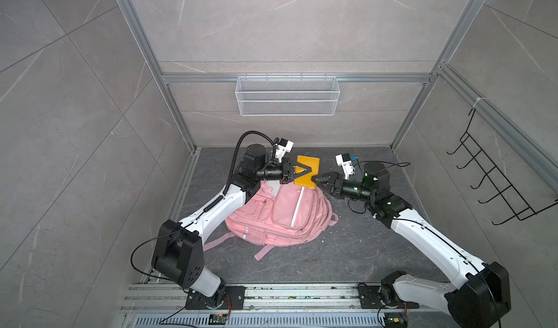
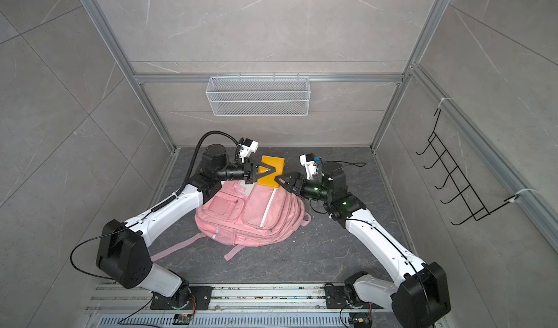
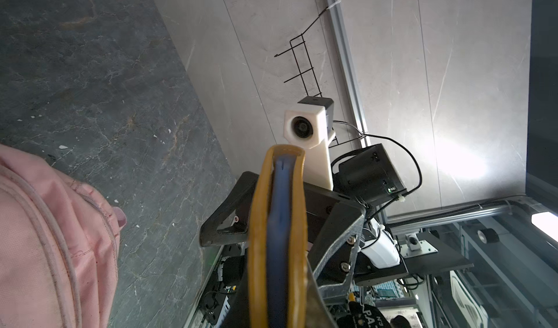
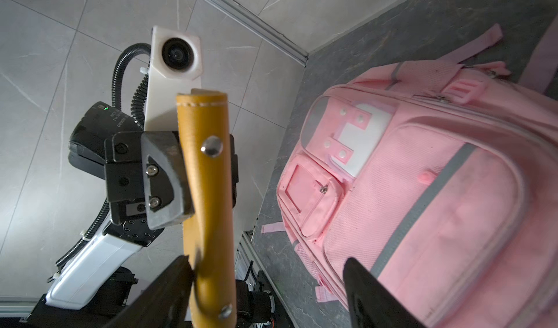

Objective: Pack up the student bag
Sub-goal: 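Lift the yellow wallet with the right gripper and carry it over the backpack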

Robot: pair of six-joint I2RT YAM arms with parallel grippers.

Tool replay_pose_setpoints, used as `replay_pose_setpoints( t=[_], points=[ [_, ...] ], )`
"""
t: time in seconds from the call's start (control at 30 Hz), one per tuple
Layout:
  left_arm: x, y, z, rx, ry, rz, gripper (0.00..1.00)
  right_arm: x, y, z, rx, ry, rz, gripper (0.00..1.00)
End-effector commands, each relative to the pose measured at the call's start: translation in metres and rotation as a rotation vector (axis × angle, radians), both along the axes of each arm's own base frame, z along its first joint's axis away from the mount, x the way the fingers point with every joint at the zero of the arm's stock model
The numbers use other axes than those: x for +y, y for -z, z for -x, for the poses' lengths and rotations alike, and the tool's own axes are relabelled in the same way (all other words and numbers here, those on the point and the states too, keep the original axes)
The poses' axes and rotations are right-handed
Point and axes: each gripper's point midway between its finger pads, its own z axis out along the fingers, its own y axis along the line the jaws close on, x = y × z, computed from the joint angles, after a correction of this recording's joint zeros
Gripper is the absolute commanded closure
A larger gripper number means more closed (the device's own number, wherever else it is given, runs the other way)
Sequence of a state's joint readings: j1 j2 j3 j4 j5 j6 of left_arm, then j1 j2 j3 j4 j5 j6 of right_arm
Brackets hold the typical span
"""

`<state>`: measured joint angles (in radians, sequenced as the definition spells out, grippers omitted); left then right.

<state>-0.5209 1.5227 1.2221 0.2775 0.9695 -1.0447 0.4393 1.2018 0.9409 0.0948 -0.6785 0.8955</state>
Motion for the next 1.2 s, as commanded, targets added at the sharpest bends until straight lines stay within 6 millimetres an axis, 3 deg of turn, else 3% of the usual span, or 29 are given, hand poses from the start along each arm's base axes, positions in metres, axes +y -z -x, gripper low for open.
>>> replay_pose_setpoints(
  t=[0.0, 0.13, 0.27, 0.43, 0.6, 0.67, 0.8, 0.97, 1.03, 1.17],
  points=[
    [0.005, -0.037, 0.022, -0.087, 0.067, 0.085, 1.0, 0.017, -0.024, 0.006, -0.066, -0.078, -0.099, 0.26],
    [0.006, -0.041, 0.023, -0.088, 0.072, 0.1, 1.0, 0.033, -0.035, 0.008, -0.094, -0.125, -0.129, 0.4],
    [0.007, -0.04, 0.024, -0.088, 0.064, 0.099, 1.0, 0.042, -0.039, 0.009, -0.104, -0.148, -0.136, 0.68],
    [0.01, -0.03, 0.014, -0.07, 0.004, 0.072, 0.98, 0.036, -0.04, 0.01, -0.122, -0.113, -0.125, 0.99],
    [0.023, 0.004, -0.002, -0.039, -0.129, -0.089, 0.37, 0.016, -0.006, 0.007, -0.051, -0.013, 0.019, 1.0],
    [0.029, 0.024, -0.005, -0.038, -0.17, -0.192, 0.27, 0.001, 0.015, 0.008, -0.003, 0.039, 0.128, 1.0],
    [0.035, 0.074, -0.002, 0.017, -0.215, -0.376, 0.27, -0.048, 0.045, 0.011, 0.081, 0.142, 0.327, 1.0],
    [0.028, 0.128, 0.009, 0.045, -0.192, -0.562, 0.3, -0.114, 0.078, 0.021, 0.218, 0.252, 0.455, 1.0],
    [0.028, 0.145, 0.006, 0.059, -0.192, -0.608, 0.34, -0.125, 0.089, 0.028, 0.252, 0.262, 0.484, 1.0],
    [0.023, 0.165, -0.005, 0.062, -0.186, -0.64, 0.38, -0.126, 0.1, 0.036, 0.276, 0.257, 0.48, 1.0]
  ],
)
